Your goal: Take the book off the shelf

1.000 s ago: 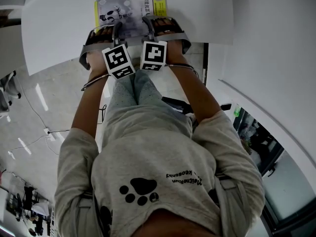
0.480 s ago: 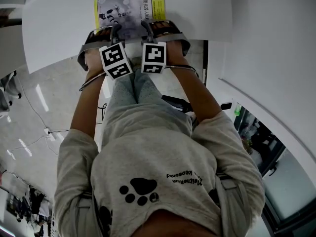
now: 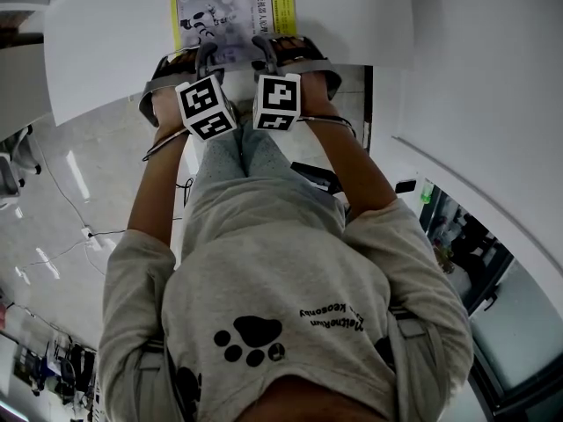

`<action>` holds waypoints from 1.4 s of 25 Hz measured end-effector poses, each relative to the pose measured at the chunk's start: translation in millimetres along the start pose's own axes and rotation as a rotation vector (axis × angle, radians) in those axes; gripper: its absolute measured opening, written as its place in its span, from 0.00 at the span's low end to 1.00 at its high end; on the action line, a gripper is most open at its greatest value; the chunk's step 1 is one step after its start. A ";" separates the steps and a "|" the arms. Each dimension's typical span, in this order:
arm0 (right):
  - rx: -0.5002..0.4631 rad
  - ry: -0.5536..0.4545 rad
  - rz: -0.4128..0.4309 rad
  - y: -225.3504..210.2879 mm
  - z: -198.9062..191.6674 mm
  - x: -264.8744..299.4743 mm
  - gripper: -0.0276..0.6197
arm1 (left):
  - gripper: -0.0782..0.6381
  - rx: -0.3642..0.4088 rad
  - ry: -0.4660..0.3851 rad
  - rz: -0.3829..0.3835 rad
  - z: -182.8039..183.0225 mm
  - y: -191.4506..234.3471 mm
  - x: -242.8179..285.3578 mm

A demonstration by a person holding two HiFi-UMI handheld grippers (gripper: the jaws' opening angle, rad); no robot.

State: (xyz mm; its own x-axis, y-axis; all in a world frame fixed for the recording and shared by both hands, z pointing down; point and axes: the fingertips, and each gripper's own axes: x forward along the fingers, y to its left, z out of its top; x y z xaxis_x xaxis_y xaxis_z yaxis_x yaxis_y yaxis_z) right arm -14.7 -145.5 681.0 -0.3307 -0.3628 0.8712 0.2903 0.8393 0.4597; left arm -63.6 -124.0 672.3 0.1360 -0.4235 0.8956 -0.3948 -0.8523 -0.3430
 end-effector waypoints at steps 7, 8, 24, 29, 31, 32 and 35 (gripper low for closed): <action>0.063 -0.036 -0.038 -2.5 9.0 -20.7 0.40 | 0.31 -0.082 -0.075 0.089 13.7 10.1 -25.3; 0.065 -0.039 -0.049 -4.2 10.0 -24.8 0.40 | 0.29 -0.091 -0.083 0.102 16.0 11.8 -29.5; 0.115 -0.101 -0.254 -47.8 26.8 -91.4 0.21 | 0.12 -0.184 -0.197 0.304 42.7 40.9 -98.5; 0.166 -0.132 -0.336 -63.6 30.0 -118.7 0.10 | 0.12 -0.261 -0.263 0.341 52.9 48.9 -121.6; 0.201 -0.156 -0.378 -70.7 33.0 -132.8 0.08 | 0.12 -0.295 -0.290 0.365 55.2 52.7 -132.9; 0.219 -0.171 -0.403 -76.0 34.9 -140.4 0.07 | 0.12 -0.320 -0.313 0.385 56.8 57.1 -140.0; 0.276 -0.226 -0.476 -92.0 40.8 -164.9 0.07 | 0.12 -0.410 -0.400 0.448 62.7 71.2 -163.8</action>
State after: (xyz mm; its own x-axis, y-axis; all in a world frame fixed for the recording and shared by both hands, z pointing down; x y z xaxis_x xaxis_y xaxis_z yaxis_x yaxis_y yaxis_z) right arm -23.6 -146.4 488.0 -0.5589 -0.6554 0.5080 -0.1707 0.6905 0.7029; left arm -56.9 -134.6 483.5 0.1727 -0.8514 0.4953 -0.7884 -0.4209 -0.4486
